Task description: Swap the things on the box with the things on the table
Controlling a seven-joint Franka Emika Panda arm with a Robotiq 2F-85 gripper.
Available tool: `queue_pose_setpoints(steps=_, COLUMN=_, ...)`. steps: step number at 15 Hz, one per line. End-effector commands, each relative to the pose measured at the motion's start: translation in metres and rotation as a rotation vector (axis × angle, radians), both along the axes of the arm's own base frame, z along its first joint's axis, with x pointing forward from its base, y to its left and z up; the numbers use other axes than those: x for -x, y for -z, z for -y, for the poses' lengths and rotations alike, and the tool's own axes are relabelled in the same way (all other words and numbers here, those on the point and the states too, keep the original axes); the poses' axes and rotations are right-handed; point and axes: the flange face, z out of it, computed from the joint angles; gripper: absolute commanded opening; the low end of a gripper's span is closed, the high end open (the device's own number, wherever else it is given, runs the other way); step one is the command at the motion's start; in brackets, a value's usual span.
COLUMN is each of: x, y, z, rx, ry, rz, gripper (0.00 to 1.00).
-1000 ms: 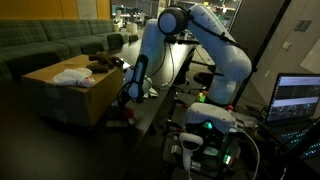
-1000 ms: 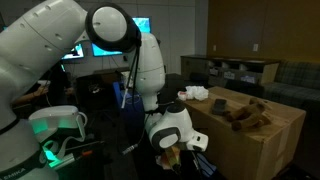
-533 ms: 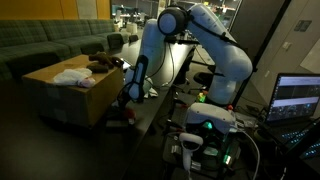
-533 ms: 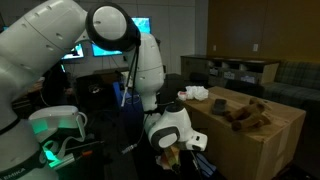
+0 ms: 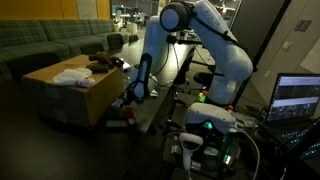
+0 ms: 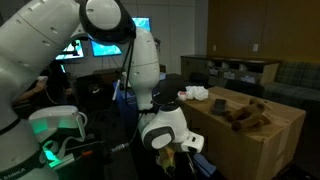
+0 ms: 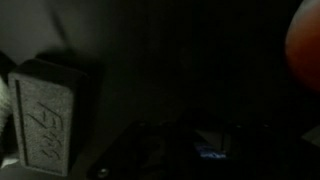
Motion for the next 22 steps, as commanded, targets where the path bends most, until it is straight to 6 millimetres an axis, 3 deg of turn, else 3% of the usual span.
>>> queue_pose_setpoints(steps=1, x=-0.010, y=-0.017, z=-0.007, rx=-0.012, ry=0.011, rz=0.072, gripper=0.37)
queue_pose_setpoints(steps=9, x=-0.065, y=-0.034, z=-0.024, rx=-0.040, ry=-0.020, rz=0.183, gripper=0.96)
queue_pose_setpoints(steps=10, x=-0.070, y=-0.034, z=-0.025, rx=-0.041, ry=-0.023, rz=0.189, gripper=0.99)
queue_pose_setpoints(steps=14, x=-0.079, y=-0.027, z=-0.026, rx=-0.043, ry=-0.028, rz=0.192, gripper=1.00)
queue_pose_setpoints(steps=22, x=-0.072, y=0.002, z=-0.025, rx=-0.061, ry=-0.015, rz=0.155, gripper=1.00)
